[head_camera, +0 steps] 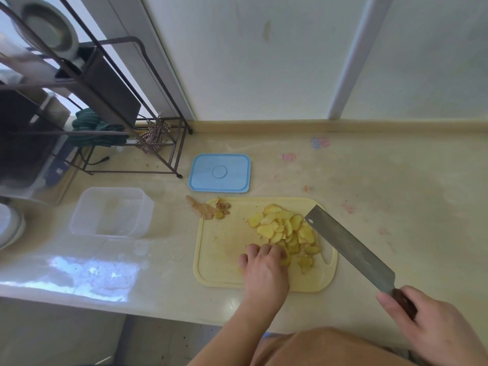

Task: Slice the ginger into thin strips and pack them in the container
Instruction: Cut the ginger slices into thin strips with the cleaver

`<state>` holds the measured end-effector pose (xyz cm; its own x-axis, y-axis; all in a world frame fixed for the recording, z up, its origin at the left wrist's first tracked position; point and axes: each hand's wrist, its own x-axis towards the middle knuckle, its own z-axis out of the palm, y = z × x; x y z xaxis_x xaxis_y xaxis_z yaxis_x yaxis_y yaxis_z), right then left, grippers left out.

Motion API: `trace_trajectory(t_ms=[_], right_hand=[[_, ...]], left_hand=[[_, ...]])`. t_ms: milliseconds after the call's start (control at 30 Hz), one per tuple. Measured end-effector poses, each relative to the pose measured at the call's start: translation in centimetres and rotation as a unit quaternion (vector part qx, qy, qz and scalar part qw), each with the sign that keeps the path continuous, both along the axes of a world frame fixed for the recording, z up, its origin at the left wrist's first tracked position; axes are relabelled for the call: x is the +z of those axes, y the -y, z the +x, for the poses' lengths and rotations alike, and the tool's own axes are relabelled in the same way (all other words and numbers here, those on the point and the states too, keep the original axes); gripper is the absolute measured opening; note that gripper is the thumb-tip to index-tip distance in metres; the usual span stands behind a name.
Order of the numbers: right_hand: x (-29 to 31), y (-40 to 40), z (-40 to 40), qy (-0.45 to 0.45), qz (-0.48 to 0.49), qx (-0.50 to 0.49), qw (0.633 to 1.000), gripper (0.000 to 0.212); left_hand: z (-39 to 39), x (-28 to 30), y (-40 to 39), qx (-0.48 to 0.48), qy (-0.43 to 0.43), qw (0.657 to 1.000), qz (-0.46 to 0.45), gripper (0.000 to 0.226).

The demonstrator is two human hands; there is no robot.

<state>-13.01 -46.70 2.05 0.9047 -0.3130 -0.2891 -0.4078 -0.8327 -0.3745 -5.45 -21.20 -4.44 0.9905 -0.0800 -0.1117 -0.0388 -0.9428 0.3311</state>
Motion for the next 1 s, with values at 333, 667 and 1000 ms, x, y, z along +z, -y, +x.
trace_trajectory(t_ms=[333,667,1000], right_hand=[[-1.0,0.4,-0.3,0.027,-0.015,0.002,1.0,0.079],[-1.8,0.7,-0.5,0.034,-0.016,0.0,0.999,0.086],[-1.8,0.2,-0.3,0.054,-0.016,-0.002,0.998,0.086]], left_hand=[[-0.5,1.0,-1.1,-0.022,-0.027,0.993,-0.111,0.016],[4.1,2.8,-14.4,-0.107,-0.151,0.982,0.027,0.057],[3.4,1.6,-11.2,-0.067,-0.022,0.99,-0.125,0.03]])
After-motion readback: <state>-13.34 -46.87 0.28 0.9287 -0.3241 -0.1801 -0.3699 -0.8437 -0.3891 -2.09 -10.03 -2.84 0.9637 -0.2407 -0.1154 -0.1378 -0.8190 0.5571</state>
